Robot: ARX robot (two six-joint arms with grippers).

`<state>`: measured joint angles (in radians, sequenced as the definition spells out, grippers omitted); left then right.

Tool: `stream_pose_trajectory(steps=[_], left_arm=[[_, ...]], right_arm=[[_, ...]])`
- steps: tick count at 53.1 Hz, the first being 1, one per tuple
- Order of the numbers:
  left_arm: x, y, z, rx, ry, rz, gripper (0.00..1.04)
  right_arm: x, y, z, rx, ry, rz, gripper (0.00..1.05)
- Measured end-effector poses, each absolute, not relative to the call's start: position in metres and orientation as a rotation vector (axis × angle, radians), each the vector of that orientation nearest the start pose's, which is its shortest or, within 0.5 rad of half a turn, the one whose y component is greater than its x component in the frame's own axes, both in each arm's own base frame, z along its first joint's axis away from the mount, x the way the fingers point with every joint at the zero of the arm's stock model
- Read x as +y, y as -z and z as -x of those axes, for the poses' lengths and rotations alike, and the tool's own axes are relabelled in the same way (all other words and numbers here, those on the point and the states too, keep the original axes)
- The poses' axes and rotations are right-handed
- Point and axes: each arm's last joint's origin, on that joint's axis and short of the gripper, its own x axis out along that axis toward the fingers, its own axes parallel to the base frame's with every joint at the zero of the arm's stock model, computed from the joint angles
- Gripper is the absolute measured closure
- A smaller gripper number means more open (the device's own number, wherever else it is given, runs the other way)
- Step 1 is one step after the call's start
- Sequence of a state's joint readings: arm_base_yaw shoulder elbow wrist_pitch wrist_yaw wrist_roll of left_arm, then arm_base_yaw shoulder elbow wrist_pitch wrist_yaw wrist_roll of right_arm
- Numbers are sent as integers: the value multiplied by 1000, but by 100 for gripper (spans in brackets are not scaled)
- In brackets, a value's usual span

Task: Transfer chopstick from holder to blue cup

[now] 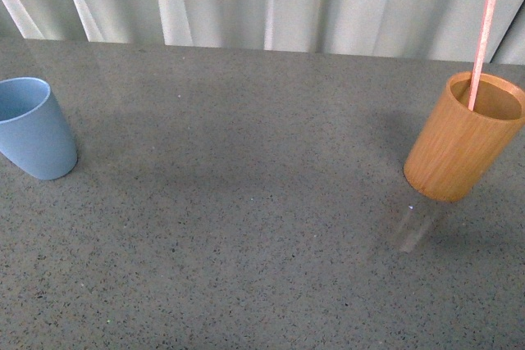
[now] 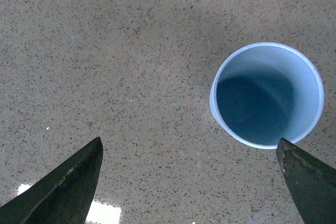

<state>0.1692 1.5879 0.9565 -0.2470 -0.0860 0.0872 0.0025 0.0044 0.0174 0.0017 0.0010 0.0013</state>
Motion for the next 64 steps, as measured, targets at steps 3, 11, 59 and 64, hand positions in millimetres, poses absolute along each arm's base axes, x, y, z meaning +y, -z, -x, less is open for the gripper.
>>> stream_pose_trajectory(steps=[3,11,59,64], left_arm=[[55,-194,-318,898,-198,-49,7],[52,-183,-330,918,-199,-67,7],[30,-126,-365,1030,-222,-88,7],[28,-127,-368,1026,-226,-82,8]], right_arm=[[0,-169,-97,-15,-2,-1,10],[0,-169,-97,-15,-2,-1,10],[0,-169,-97,-15,-2,-1,10],[0,-169,-97,-15,-2,-1,10]])
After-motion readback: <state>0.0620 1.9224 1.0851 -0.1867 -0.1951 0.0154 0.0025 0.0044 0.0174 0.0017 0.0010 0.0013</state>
